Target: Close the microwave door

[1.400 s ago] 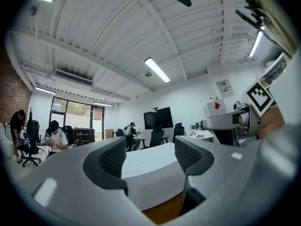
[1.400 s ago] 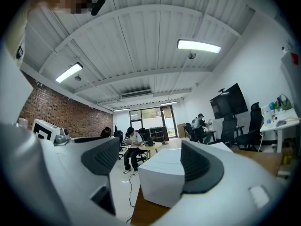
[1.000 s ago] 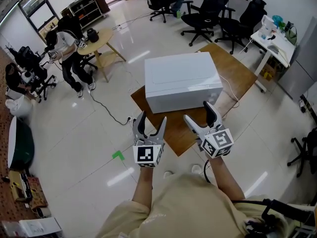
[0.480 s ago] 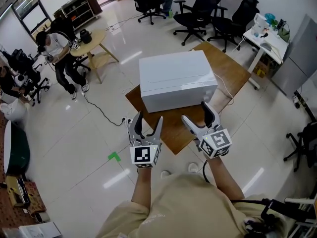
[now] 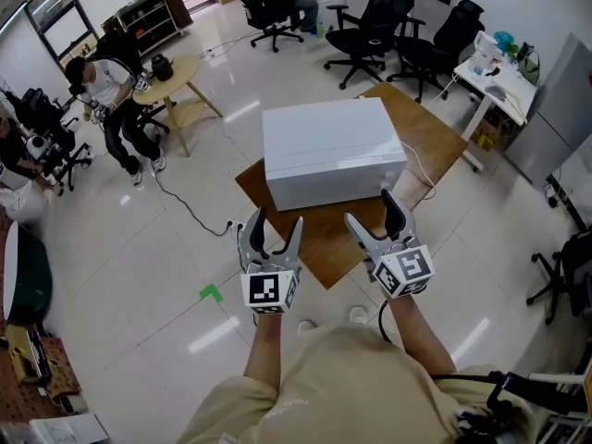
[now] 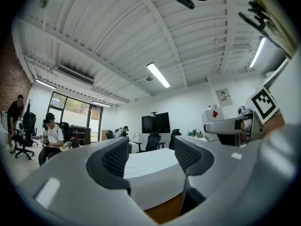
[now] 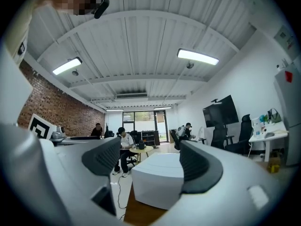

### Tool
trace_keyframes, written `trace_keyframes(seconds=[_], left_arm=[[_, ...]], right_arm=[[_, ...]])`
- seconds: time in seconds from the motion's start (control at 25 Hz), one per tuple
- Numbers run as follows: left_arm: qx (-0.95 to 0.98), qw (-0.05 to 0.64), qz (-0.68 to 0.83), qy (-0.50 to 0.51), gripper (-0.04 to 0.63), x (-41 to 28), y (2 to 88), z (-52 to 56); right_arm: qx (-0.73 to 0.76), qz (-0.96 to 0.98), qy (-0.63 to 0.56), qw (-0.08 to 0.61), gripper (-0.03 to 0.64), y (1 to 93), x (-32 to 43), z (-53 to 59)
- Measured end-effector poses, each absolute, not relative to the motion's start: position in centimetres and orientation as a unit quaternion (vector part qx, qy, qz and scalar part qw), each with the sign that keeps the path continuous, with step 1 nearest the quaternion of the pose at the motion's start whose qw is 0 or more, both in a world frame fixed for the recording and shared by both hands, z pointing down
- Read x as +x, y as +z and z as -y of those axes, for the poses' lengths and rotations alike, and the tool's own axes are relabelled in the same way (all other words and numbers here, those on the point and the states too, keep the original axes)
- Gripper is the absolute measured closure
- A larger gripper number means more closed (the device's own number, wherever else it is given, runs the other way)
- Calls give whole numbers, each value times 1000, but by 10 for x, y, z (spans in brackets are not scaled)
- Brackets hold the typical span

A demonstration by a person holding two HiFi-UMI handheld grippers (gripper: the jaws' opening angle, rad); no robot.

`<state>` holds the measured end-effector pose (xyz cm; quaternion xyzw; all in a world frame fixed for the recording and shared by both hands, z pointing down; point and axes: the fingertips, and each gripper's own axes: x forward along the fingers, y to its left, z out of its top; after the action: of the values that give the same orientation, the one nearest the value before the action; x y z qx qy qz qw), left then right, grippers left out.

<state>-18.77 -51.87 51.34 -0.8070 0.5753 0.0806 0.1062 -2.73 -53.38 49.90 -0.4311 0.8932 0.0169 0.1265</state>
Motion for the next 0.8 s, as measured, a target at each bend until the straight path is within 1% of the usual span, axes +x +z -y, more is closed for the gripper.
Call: trace_keyframes(seconds=[0.12, 0.28, 0.44, 0.64, 0.8], left_arm=[[-811, 108, -569, 82, 291, -192, 510, 514], [-813, 93, -568, 91, 291, -211, 506, 501], [-835, 88, -534, 103, 291, -205, 502, 499], [-846, 79, -518, 102, 291, -232, 509, 484], [-842, 88, -525, 93, 291, -204, 506, 425]], right_arm=[[-433, -893, 15, 126, 232, 497, -33, 529], [-438, -891, 20, 114, 232, 492, -50, 511], [-471, -876, 27, 104, 232, 490, -40, 494], [-498, -861, 31, 101, 232, 487, -48, 464], [-493, -862, 26, 116, 232, 482, -20, 421]])
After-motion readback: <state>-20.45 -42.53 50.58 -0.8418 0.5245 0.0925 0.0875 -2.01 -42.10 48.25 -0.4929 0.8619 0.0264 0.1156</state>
